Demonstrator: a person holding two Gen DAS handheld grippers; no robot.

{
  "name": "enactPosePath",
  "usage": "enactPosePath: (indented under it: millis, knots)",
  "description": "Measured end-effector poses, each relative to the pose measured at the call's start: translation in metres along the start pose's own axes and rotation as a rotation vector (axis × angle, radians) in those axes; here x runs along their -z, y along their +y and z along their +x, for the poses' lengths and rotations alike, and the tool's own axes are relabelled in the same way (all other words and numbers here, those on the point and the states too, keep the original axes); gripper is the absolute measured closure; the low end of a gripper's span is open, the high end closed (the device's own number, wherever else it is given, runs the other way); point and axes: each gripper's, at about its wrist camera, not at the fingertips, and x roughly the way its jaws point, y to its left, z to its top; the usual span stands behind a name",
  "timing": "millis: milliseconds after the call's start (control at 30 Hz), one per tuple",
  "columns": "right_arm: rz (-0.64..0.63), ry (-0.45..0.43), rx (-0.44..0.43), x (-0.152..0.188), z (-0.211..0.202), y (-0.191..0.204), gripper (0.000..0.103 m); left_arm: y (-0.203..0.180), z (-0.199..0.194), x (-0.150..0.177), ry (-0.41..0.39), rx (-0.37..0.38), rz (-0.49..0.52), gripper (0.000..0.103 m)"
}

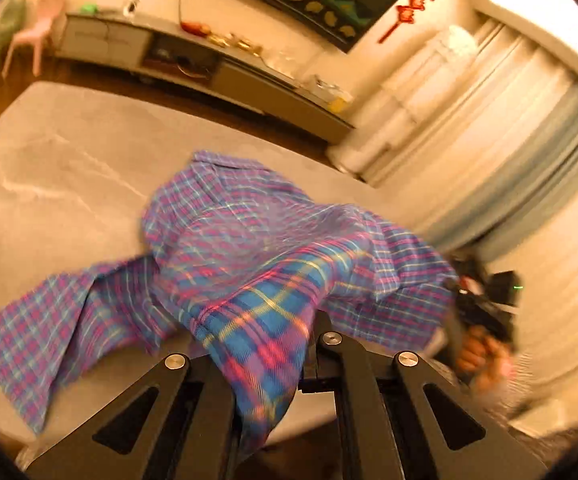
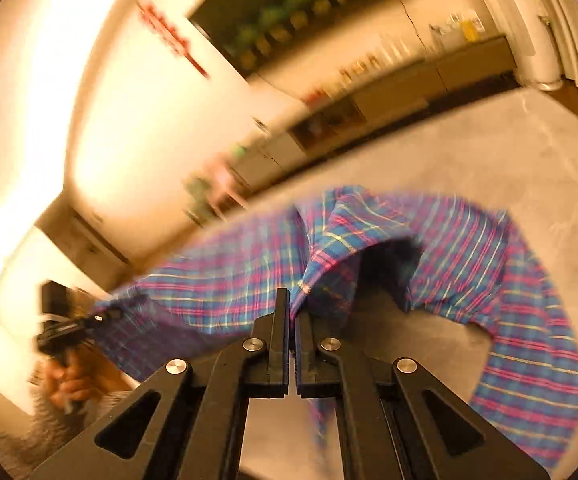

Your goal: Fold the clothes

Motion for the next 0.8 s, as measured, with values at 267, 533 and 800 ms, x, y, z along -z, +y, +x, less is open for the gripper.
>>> enactPosePath:
  millis: [267, 533, 800]
  knots:
    - [-0.057, 0.354, 0.371, 0.026, 0.018, -0.062, 0.05, 0.032, 0.04, 0.043, 0.31, -0.347, 0.209, 0.078]
    - [-0.262, 0.237, 0.417, -0.043, 0.045, -0.012, 0.045, -0.002, -0.005, -0.017, 0.171, -0.28, 0.348, 0.071]
    - [-0.356, 0.364, 0.395, -0.089, 0.176, -0.002, 0.045, -0.001, 0.106, -0.073, 0.14, -0.459, 0.402, 0.033]
